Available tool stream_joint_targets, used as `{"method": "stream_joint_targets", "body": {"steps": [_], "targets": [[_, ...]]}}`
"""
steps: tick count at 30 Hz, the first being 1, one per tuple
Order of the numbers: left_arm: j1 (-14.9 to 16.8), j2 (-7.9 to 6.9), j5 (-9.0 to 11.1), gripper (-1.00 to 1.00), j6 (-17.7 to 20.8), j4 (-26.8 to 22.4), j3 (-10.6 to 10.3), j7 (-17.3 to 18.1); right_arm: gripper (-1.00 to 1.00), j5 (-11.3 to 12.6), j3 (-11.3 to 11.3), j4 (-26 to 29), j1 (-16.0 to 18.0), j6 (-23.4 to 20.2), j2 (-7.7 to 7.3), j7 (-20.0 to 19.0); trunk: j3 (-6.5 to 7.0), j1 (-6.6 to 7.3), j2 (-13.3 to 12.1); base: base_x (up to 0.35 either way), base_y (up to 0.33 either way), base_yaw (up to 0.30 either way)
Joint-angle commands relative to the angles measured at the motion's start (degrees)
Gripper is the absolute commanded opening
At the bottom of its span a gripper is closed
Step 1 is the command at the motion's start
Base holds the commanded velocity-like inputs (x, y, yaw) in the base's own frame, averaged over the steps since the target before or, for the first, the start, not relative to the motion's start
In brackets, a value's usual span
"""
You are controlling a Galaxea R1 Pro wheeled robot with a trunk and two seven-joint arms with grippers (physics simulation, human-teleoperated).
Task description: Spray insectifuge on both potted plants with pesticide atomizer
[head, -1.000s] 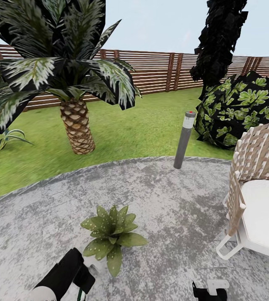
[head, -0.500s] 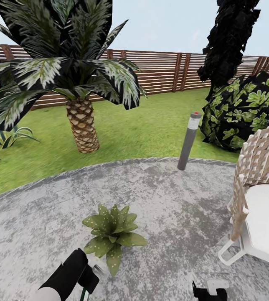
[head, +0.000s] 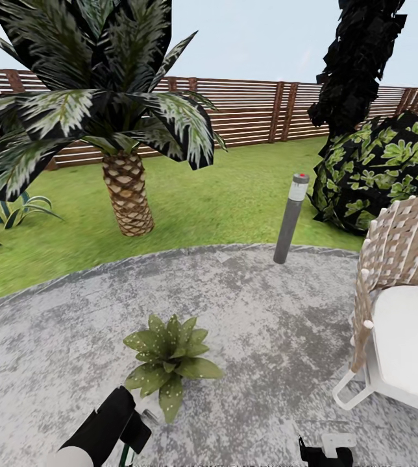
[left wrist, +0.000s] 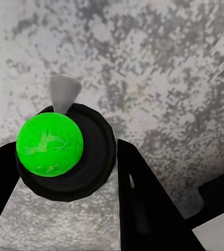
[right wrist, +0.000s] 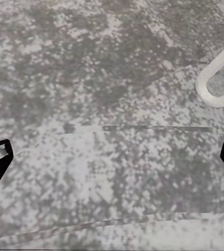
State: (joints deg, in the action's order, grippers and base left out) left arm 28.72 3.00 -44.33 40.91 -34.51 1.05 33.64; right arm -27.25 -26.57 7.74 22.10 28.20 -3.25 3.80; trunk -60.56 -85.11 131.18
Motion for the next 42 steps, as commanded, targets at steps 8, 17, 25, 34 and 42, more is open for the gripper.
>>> {"method": "stream_joint_targets", "body": {"steps": [8,17,25,34,42], "targets": [[0.02,0.06,-0.58,-1.0,0.22,-0.2,0.26,0.55,1.0,-0.61,-0.24,-0.1,0.04,0.19,0.0,0.33,-0.05,0.02,0.02,-0.081,-0.168,0.138],[1.61,0.31,-1.0,-1.0,0.54,-0.37,-0.11,0.6,1.0,-5.02,-0.24,-0.1,0.04,0.19,0.0,0.43,-0.05,0.02,0.02,0.0,-0.001,0.136],[8.16,0.47,-0.95,-1.0,4.49,-0.29,-0.35,1.27,1.0,-5.88,-0.26,-0.1,0.04,0.19,-0.16,0.51,-0.05,0.02,0.02,0.0,0.0,0.005],[16.93,1.65,-1.05,-1.0,11.56,-0.22,-13.33,13.26,1.0,-5.89,-0.28,-0.18,0.04,0.1,-0.18,0.51,-0.05,0.02,0.02,0.0,0.0,0.0],[18.39,3.59,-1.11,-1.0,12.6,-0.27,-15.9,16.52,1.0,-5.89,-0.3,-0.18,0.04,0.12,-0.18,0.51,-0.05,0.02,0.02,0.0,0.0,0.0]]}}
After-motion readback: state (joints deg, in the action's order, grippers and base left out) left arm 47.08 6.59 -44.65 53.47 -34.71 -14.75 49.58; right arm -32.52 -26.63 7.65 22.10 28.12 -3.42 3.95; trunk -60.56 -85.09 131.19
